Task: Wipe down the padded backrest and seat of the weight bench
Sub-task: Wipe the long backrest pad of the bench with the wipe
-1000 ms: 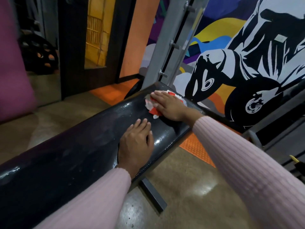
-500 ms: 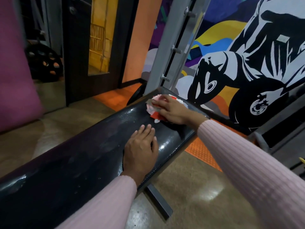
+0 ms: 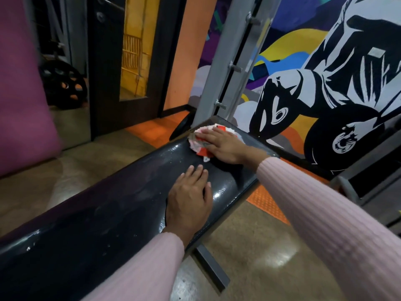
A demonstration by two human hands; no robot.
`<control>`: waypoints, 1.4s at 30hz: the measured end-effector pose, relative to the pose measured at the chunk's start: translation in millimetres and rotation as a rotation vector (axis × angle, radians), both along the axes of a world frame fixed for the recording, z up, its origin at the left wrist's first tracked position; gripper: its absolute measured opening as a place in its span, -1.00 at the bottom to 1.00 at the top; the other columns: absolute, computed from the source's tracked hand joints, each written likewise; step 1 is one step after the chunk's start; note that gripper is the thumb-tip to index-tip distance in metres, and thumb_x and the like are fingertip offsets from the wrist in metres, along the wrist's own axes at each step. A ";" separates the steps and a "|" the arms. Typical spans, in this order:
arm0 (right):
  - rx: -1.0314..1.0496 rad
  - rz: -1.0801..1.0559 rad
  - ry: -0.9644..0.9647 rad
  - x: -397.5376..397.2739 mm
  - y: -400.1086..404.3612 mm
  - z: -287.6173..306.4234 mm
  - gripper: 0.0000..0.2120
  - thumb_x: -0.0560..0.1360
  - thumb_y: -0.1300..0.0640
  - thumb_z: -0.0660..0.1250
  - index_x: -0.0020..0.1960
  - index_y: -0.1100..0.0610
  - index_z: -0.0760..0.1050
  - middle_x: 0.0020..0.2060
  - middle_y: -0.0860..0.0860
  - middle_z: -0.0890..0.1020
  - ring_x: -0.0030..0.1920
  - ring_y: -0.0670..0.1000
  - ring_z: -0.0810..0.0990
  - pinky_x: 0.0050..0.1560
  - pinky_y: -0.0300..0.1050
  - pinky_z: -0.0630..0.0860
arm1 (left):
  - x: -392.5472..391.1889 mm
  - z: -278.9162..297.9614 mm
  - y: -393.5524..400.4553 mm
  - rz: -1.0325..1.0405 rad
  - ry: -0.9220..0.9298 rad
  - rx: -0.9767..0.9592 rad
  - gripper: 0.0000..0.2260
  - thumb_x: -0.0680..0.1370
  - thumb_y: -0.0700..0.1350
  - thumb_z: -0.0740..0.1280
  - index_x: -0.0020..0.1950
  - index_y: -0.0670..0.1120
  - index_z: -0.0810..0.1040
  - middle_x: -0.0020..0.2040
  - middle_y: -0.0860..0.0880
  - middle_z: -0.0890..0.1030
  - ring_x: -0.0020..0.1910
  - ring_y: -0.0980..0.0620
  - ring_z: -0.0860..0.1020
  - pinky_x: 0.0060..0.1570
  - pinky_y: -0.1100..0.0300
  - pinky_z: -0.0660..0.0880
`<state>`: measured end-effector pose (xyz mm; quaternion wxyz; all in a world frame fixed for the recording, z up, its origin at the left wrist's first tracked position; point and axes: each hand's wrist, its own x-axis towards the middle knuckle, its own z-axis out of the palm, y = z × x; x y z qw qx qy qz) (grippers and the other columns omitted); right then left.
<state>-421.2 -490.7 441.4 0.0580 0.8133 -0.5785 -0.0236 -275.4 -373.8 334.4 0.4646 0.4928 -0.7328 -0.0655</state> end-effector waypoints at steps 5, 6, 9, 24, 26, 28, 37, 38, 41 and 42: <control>-0.006 -0.108 -0.031 -16.6 -34.3 14.3 -0.51 0.61 -0.13 -0.06 0.52 -0.06 0.17 0.54 -0.05 0.17 0.54 0.05 0.06 0.52 0.05 -0.04 | -0.3 2.0 1.5 0.016 -0.129 0.030 -0.54 0.59 0.04 0.01 0.38 -0.11 0.44 0.40 -0.08 0.43 0.42 -0.04 0.33 0.38 0.05 0.21; -0.014 -0.162 -0.035 -9.4 -41.9 15.0 -0.53 0.62 -0.11 -0.06 0.51 -0.08 0.17 0.54 -0.05 0.16 0.54 0.06 0.06 0.52 0.07 -0.04 | -0.3 3.6 1.8 0.018 -0.160 0.045 -0.52 0.59 0.05 -0.03 0.42 -0.10 0.39 0.44 -0.06 0.38 0.45 -0.03 0.28 0.41 0.03 0.18; -0.008 -0.234 -0.016 17.6 -51.5 11.3 -0.52 0.59 -0.11 -0.07 0.49 -0.14 0.16 0.54 -0.06 0.14 0.54 0.11 0.03 0.48 0.25 -0.01 | 0.1 5.9 1.6 -0.005 -0.241 0.100 -0.45 0.58 0.08 -0.18 0.53 -0.04 0.17 0.54 0.00 0.17 0.52 0.02 0.08 0.48 0.03 0.02; 0.032 -0.207 0.032 18.5 -49.6 15.6 -0.48 0.57 -0.11 -0.12 0.51 -0.06 0.14 0.54 0.01 0.15 0.53 0.12 0.05 0.50 0.19 -0.01 | 7.5 1.5 5.0 -0.057 -0.186 0.092 -0.45 0.58 0.12 -0.18 0.52 -0.03 0.18 0.53 -0.01 0.17 0.52 0.04 0.05 0.46 0.13 -0.07; 0.040 -0.139 0.045 21.1 -37.3 8.5 -0.45 0.55 -0.17 -0.14 0.51 -0.11 0.14 0.54 -0.04 0.14 0.54 0.11 0.04 0.49 0.22 -0.01 | 8.3 3.0 5.2 -0.061 -0.194 0.095 -0.44 0.57 0.12 -0.20 0.52 -0.03 0.16 0.54 -0.01 0.15 0.53 0.04 0.04 0.46 0.13 -0.09; 0.036 0.000 0.093 10.0 -23.9 4.0 -0.39 0.52 -0.22 -0.21 0.53 -0.10 0.12 0.54 -0.08 0.15 0.54 0.05 0.05 0.51 0.14 -0.04 | 8.8 4.3 6.0 -0.072 -0.192 0.102 -0.43 0.57 0.13 -0.22 0.53 -0.03 0.14 0.55 -0.01 0.12 0.53 0.05 0.01 0.46 0.14 -0.11; 0.029 -0.201 0.049 11.1 -47.5 23.2 -0.45 0.58 -0.14 -0.17 0.51 -0.02 0.17 0.53 0.00 0.18 0.52 0.11 0.10 0.50 0.10 0.02 | 9.0 3.2 7.6 -0.080 -0.150 0.093 -0.44 0.58 0.13 -0.19 0.51 -0.04 0.19 0.53 -0.01 0.17 0.52 0.05 0.04 0.47 0.12 -0.08; 0.045 -0.197 0.057 20.1 -51.9 19.5 -0.39 0.52 -0.19 -0.21 0.50 -0.06 0.18 0.53 -0.02 0.20 0.52 0.12 0.11 0.48 0.16 0.04 | 9.2 3.3 7.7 -0.079 -0.147 0.094 -0.44 0.58 0.13 -0.19 0.51 -0.04 0.19 0.53 -0.01 0.16 0.53 0.05 0.04 0.47 0.13 -0.09; 0.026 -0.082 0.066 34.8 -38.5 4.6 -0.54 0.60 -0.12 -0.07 0.47 -0.12 0.24 0.50 -0.07 0.26 0.50 0.09 0.14 0.47 0.19 0.05 | 9.5 4.5 7.8 -0.089 -0.148 0.092 -0.43 0.57 0.13 -0.20 0.52 -0.03 0.17 0.54 0.00 0.13 0.53 0.06 0.01 0.47 0.13 -0.11; 0.008 -0.012 0.029 31.4 -29.2 2.5 -0.58 0.63 -0.08 -0.02 0.46 -0.12 0.25 0.48 -0.09 0.28 0.49 0.05 0.15 0.48 0.14 0.03 | 9.6 4.5 7.2 -0.093 -0.146 0.094 -0.43 0.57 0.13 -0.20 0.52 -0.03 0.17 0.54 0.00 0.13 0.53 0.07 0.00 0.48 0.13 -0.10</control>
